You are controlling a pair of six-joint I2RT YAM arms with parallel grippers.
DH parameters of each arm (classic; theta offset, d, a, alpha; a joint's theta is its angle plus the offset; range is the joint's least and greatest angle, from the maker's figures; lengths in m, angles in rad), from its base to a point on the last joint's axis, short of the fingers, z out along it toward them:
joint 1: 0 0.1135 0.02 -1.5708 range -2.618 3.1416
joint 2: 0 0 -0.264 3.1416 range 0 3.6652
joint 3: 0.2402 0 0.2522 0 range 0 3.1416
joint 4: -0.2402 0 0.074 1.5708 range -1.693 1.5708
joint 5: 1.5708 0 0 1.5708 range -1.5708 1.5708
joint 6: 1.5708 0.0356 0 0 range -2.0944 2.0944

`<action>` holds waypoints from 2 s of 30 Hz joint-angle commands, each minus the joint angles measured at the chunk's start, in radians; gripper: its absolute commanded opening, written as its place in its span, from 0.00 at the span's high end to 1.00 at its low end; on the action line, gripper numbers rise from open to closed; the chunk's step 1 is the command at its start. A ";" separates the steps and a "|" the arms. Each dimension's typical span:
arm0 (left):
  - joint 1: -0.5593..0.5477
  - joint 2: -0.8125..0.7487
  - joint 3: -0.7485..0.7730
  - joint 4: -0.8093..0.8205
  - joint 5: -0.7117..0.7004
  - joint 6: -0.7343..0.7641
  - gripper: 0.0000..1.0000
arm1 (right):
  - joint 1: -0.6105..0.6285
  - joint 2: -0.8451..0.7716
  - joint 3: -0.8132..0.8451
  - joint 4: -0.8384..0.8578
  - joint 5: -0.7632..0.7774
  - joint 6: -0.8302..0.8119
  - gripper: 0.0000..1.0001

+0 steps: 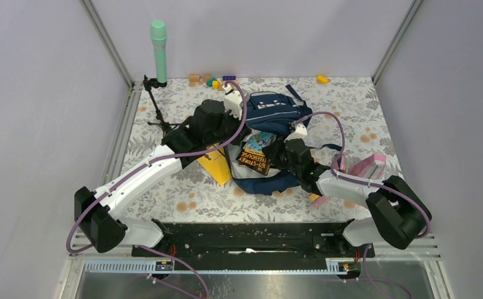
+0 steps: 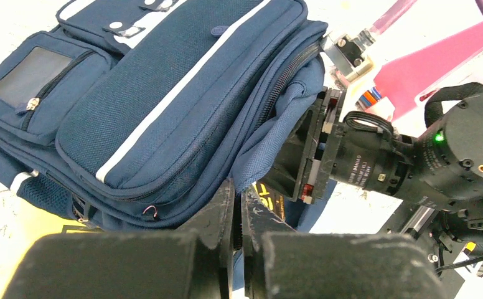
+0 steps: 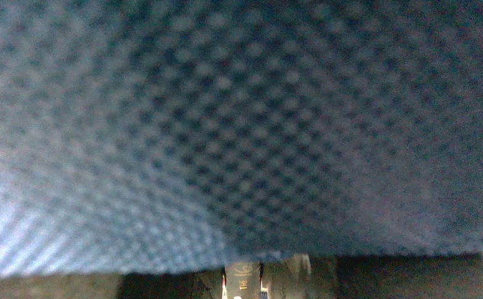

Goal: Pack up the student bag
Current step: Place the book in the student bag.

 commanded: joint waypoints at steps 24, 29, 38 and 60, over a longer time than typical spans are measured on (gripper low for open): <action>0.000 -0.053 0.047 0.107 0.034 -0.014 1.00 | -0.009 -0.219 -0.188 0.125 0.313 -0.287 0.17; 0.000 -0.054 0.050 0.103 0.031 -0.009 1.00 | -0.011 -0.450 -0.277 0.038 0.364 -0.324 0.12; 0.000 -0.043 0.066 0.084 0.037 -0.002 1.00 | -0.009 -0.713 -0.166 -0.192 0.026 -0.741 0.11; 0.001 -0.025 0.088 0.055 0.066 0.023 1.00 | -0.012 -0.195 0.277 -0.232 -0.042 -1.221 0.13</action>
